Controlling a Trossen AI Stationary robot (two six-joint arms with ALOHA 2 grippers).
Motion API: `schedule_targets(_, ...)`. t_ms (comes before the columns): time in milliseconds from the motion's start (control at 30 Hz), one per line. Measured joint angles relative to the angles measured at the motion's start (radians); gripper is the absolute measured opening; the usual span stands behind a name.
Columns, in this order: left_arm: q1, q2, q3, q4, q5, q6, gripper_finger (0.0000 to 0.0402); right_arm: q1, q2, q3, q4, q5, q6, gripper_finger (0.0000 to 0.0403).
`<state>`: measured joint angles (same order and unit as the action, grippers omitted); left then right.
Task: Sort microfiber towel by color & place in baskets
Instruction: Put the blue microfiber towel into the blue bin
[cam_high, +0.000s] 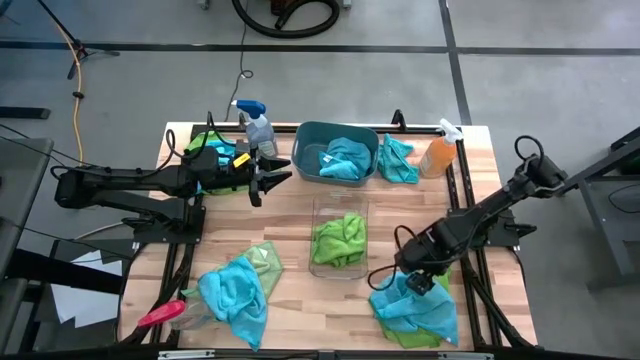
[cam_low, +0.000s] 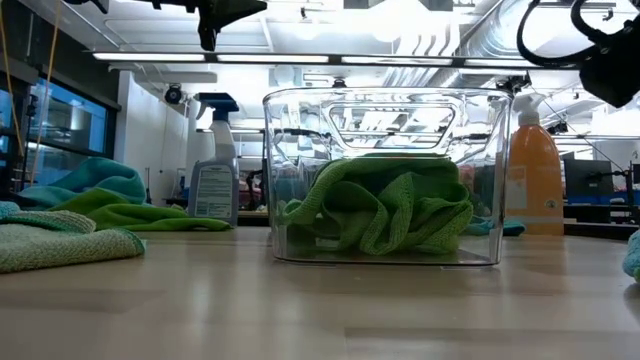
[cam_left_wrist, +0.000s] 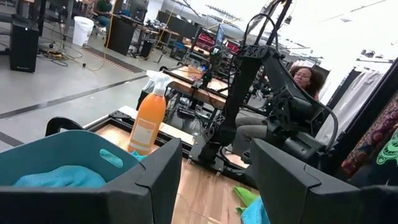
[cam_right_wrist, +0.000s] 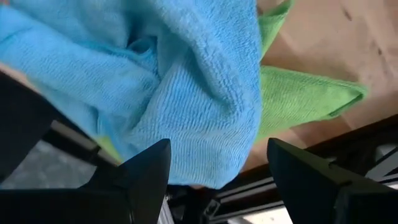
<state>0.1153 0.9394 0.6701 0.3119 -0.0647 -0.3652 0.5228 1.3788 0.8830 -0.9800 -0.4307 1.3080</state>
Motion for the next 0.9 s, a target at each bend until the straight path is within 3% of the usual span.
schedule_targets(233, 0.000, 0.000, 0.000, 0.000, 0.000, 0.000, 0.0177, 0.023, 0.000, -0.003, 0.023, 0.079, 0.064, 0.0264)
schedule_targets(533, 0.000, 0.000, 0.000, 0.000, -0.002, -0.007, 0.0177, 0.023, 0.002, -0.150, 0.197, 0.005, 0.111, 0.0264)
schedule_targets(767, 0.000, 0.000, 0.000, 0.000, -0.004, -0.023, 0.0177, 0.023, 0.003, -0.166, 0.269, 0.012, 0.092, 0.0263)
schedule_targets(900, 0.000, 0.000, 0.000, 0.000, -0.007, -0.026, 0.0177, 0.023, 0.003, -0.166, 0.266, 0.014, 0.061, 0.0234)
